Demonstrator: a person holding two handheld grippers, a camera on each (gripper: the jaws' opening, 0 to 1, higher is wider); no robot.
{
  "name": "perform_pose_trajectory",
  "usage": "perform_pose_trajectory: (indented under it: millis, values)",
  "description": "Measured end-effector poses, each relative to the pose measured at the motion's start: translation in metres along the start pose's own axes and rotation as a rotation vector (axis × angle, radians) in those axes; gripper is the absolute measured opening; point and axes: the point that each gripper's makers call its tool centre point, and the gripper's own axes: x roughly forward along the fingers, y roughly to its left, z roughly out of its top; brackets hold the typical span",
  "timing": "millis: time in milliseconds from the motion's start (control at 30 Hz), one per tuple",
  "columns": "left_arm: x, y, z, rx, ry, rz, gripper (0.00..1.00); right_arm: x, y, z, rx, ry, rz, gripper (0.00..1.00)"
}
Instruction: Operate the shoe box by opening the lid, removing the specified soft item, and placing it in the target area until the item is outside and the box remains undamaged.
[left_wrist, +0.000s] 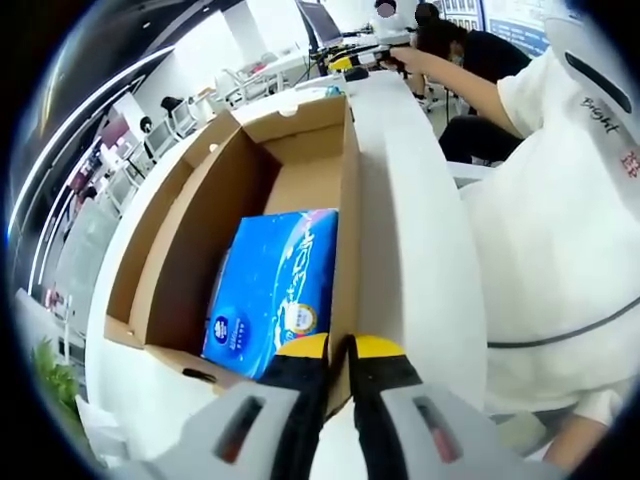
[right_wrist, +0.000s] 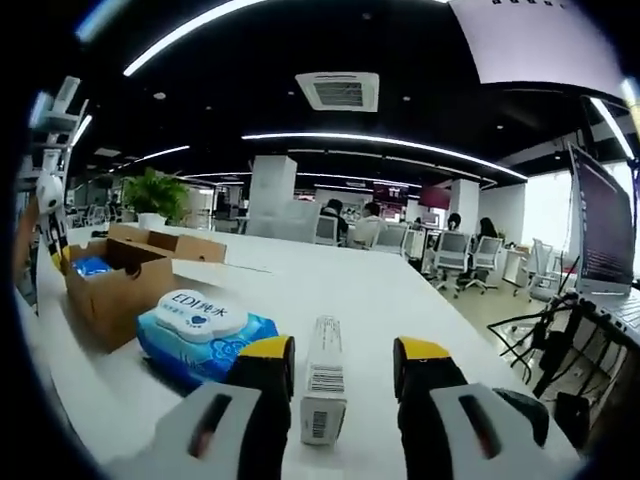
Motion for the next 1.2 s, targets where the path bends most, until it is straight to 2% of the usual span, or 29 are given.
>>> perform_pose_trajectory:
  millis: [67, 267, 333, 400, 467, 533, 900, 1200]
  values:
    - [0.000, 0.000, 0.000, -0.001, -0.001, 0.001, 0.07, -0.001, -0.001, 0.001, 0.018, -0.013, 0.000, 0.34]
    - [0.000, 0.000, 0.000, 0.000, -0.001, 0.003, 0.07, 0.003, 0.011, -0.010, 0.014, 0.015, 0.024, 0.33]
    - [0.000, 0.000, 0.000, -0.001, 0.000, 0.003, 0.07, 0.006, 0.014, -0.013, 0.017, 0.025, 0.028, 0.33]
    - [0.000, 0.000, 0.000, -0.001, -0.002, 0.005, 0.07, 0.008, 0.016, -0.021, -0.004, 0.067, 0.020, 0.33]
    - [0.000, 0.000, 0.000, 0.000, -0.004, 0.006, 0.07, 0.011, 0.015, -0.024, -0.006, 0.072, 0.014, 0.33]
    - [0.000, 0.000, 0.000, 0.000, -0.004, 0.006, 0.07, 0.011, 0.017, -0.023, 0.031, 0.061, 0.028, 0.33]
    - [0.000, 0.001, 0.000, 0.001, -0.004, 0.006, 0.07, 0.014, 0.015, -0.034, 0.022, 0.098, 0.022, 0.21]
    - [0.000, 0.002, 0.000, 0.000, -0.003, 0.007, 0.07, 0.013, 0.018, -0.034, 0.059, 0.080, 0.013, 0.20]
